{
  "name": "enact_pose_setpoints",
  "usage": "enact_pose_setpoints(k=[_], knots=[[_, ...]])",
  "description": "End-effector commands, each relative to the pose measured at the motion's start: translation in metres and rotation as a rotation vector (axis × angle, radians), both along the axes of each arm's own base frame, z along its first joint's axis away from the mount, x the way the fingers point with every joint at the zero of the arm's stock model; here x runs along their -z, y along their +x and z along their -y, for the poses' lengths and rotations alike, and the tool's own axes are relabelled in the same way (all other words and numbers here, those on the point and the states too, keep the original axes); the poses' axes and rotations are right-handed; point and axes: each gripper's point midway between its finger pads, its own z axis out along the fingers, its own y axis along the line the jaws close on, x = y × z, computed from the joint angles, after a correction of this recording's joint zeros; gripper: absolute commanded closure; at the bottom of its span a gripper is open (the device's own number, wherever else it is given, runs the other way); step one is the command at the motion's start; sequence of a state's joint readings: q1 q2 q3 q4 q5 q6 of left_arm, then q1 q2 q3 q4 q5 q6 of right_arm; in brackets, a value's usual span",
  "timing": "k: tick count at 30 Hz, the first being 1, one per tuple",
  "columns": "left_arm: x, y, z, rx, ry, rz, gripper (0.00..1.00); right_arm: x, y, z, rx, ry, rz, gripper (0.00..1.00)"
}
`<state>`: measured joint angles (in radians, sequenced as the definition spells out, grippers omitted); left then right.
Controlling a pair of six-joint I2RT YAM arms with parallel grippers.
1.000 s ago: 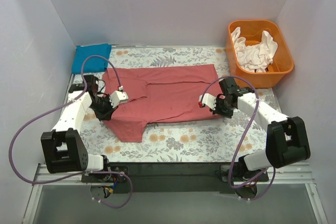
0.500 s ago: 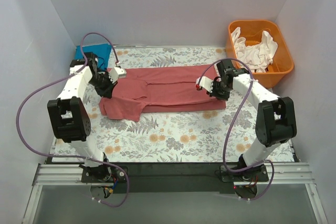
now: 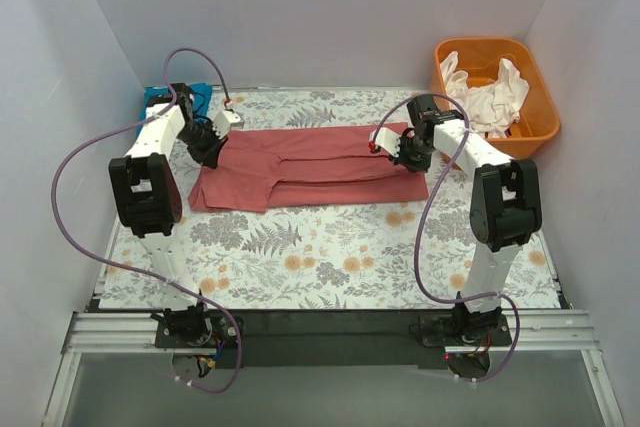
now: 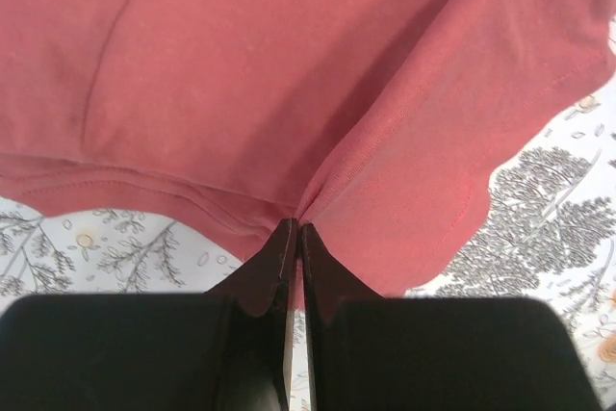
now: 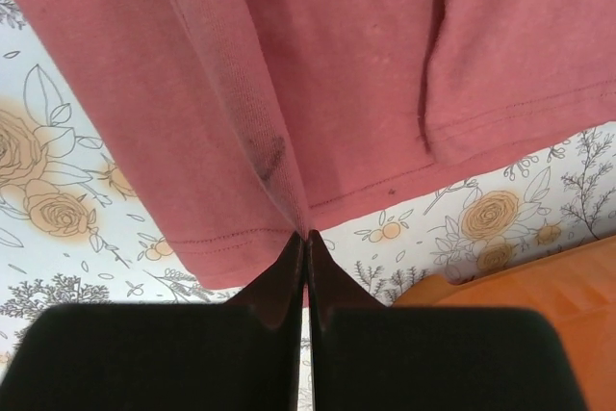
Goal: Fold and stack the t-shirts
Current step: Fold the tshirt
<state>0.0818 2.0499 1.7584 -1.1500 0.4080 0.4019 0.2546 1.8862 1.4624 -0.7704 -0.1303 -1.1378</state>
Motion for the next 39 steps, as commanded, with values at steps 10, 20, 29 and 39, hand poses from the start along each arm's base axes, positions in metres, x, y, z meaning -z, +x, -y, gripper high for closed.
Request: enact_pose_setpoints(k=[10, 20, 29, 39], knots=[[-0.009, 0.030, -0.004, 0.006, 0.028, 0.050, 1.00, 0.007, 0.023, 0.005, -0.040, -0.035, -0.009, 0.99], [-0.006, 0.039, -0.004, -0.009, 0.036, 0.072, 1.00, 0.008, 0.042, 0.006, -0.038, -0.038, 0.012, 0.99], [0.004, 0.041, -0.004, -0.018, 0.054, 0.059, 1.00, 0.017, 0.045, 0.006, -0.047, -0.039, -0.003, 0.99], [0.020, 0.043, -0.007, -0.033, 0.069, 0.038, 1.00, 0.020, 0.053, 0.003, -0.054, -0.039, 0.003, 0.99]])
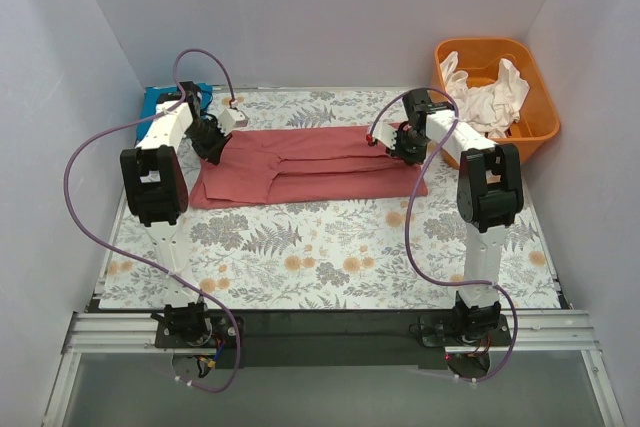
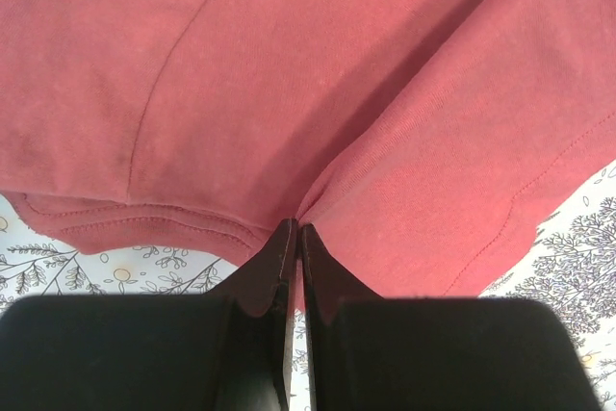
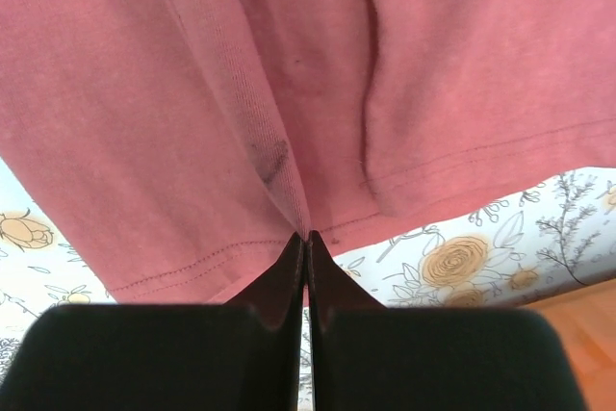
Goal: Fold and stack the t-shirts
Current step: Fold the tshirt
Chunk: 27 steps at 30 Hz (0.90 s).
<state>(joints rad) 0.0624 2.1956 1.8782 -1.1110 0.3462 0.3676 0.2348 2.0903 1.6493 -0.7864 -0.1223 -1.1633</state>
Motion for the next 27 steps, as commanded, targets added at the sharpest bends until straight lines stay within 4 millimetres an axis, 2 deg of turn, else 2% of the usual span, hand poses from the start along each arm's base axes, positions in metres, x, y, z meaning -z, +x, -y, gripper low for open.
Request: enact_pose_setpoints(k=[1, 8, 9, 10, 11, 12, 13, 14, 15, 18, 19, 21, 22, 24, 27], knots=[[-0.007, 0.008, -0.003, -0.011, 0.015, 0.038, 1.00, -0.006, 0.010, 0.003, -0.054, -0.018, 0.022, 0.99], [-0.002, 0.011, -0.006, -0.031, 0.030, 0.047, 1.00, -0.004, 0.016, 0.002, -0.044, -0.014, 0.024, 0.99], [-0.003, 0.011, -0.007, -0.040, 0.031, 0.049, 1.00, -0.005, 0.017, 0.001, -0.038, -0.012, 0.025, 0.94], [-0.005, 0.014, -0.008, -0.072, 0.025, 0.056, 1.00, -0.010, 0.021, 0.001, -0.030, -0.010, 0.041, 0.83], [-0.009, 0.015, -0.008, -0.083, 0.020, 0.059, 0.97, -0.013, 0.023, 0.002, -0.007, -0.008, 0.044, 0.77], [-0.012, 0.015, -0.008, -0.101, 0.009, 0.057, 0.90, -0.018, 0.026, 0.003, 0.016, 0.002, 0.054, 0.72], [-0.021, 0.015, -0.010, -0.146, -0.019, 0.060, 0.78, -0.029, 0.030, 0.003, 0.063, 0.030, 0.070, 0.57], [-0.035, 0.014, -0.010, -0.185, -0.045, 0.061, 0.73, -0.041, 0.030, 0.001, 0.079, 0.057, 0.083, 0.50], [-0.040, 0.012, -0.013, -0.208, -0.061, 0.060, 0.67, -0.047, 0.027, 0.000, 0.092, 0.071, 0.083, 0.49], [-0.057, -0.009, -0.034, -0.349, -0.145, 0.010, 0.60, -0.067, -0.009, -0.001, 0.183, 0.145, 0.023, 0.48], [-0.054, -0.020, -0.042, -0.409, -0.166, -0.036, 0.54, -0.064, -0.026, -0.001, 0.231, 0.168, -0.031, 0.49], [-0.053, -0.045, -0.045, -0.484, -0.249, -0.097, 0.52, -0.049, -0.058, -0.003, 0.329, 0.232, -0.161, 0.49], [-0.041, -0.056, -0.047, -0.517, -0.256, -0.130, 0.52, -0.042, -0.067, -0.001, 0.356, 0.238, -0.200, 0.49], [-0.033, -0.070, -0.045, -0.559, -0.253, -0.145, 0.52, -0.035, -0.074, -0.004, 0.401, 0.257, -0.245, 0.46], [-0.008, -0.086, -0.047, -0.610, -0.217, -0.190, 0.50, -0.020, -0.063, -0.006, 0.400, 0.264, -0.236, 0.43]])
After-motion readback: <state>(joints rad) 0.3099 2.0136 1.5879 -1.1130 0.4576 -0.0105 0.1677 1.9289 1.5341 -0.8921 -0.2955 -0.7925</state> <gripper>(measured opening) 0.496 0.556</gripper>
